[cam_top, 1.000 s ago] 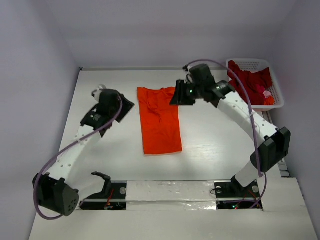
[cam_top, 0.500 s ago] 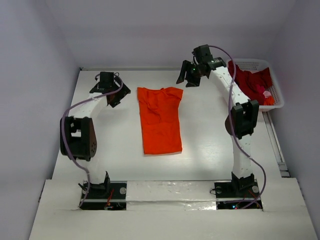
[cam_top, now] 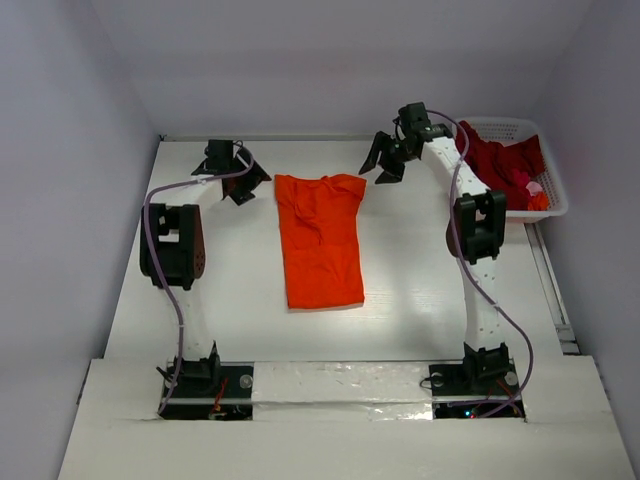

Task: Fold and stack the t-shirts
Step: Fold the tshirt

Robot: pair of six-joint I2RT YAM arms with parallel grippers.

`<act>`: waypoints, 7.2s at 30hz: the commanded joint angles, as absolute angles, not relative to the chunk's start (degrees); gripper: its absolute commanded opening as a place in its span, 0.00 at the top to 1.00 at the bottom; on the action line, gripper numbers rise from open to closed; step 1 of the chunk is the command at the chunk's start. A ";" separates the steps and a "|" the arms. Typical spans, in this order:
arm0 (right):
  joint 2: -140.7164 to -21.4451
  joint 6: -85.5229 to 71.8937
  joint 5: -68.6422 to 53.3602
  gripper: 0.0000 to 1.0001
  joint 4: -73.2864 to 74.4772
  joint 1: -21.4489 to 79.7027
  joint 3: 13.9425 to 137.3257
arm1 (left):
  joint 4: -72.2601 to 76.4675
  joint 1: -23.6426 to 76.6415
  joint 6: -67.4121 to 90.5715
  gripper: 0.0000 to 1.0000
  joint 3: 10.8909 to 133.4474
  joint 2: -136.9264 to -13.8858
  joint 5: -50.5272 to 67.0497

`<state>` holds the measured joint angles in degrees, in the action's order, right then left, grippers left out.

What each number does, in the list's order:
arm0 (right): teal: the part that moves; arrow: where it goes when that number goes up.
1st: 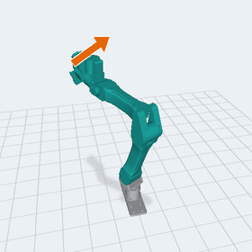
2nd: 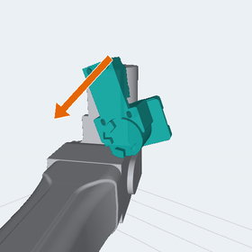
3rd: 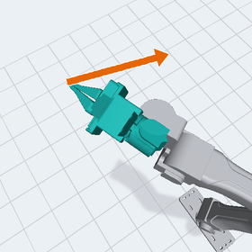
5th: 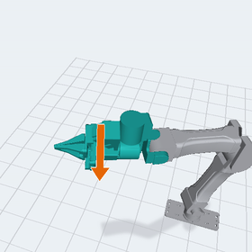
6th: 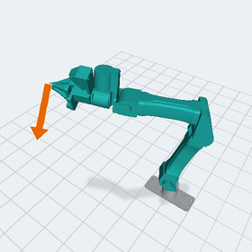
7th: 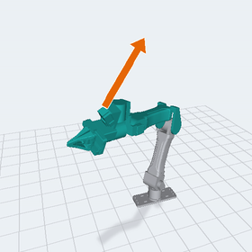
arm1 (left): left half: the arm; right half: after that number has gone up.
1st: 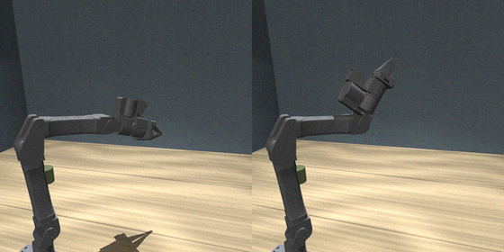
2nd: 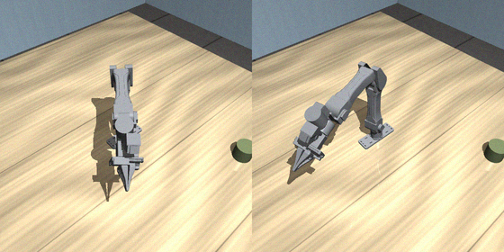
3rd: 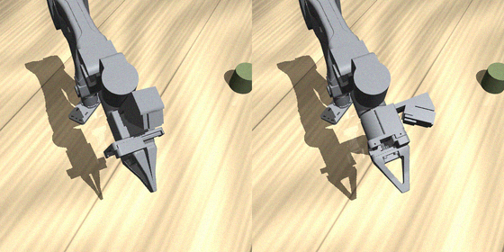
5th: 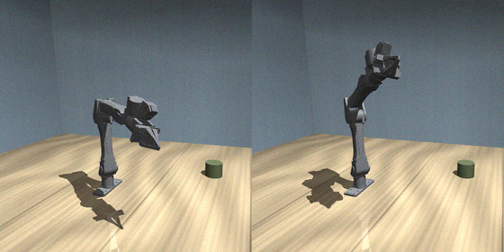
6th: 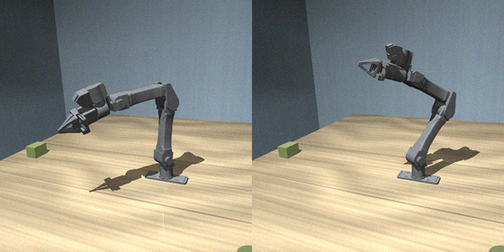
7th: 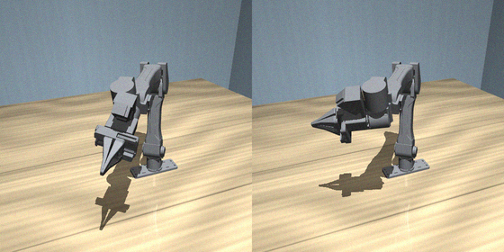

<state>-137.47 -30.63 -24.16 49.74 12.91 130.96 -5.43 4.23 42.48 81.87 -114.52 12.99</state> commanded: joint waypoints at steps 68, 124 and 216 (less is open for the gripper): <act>-144.49 -40.69 -27.17 0.39 38.58 12.30 130.43 | 5.71 3.60 46.05 0.47 93.25 -132.01 32.96; -145.55 -42.28 -29.71 1.00 35.07 13.36 130.78 | 7.47 3.60 47.99 0.97 91.49 -132.19 35.60; -120.33 -38.06 -34.10 1.00 27.69 16.52 103.55 | 0.71 3.60 42.98 0.99 76.12 -105.48 37.00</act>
<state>-125.23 -38.94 -33.89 31.33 16.21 105.36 0.75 3.40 44.86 77.30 -111.53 35.92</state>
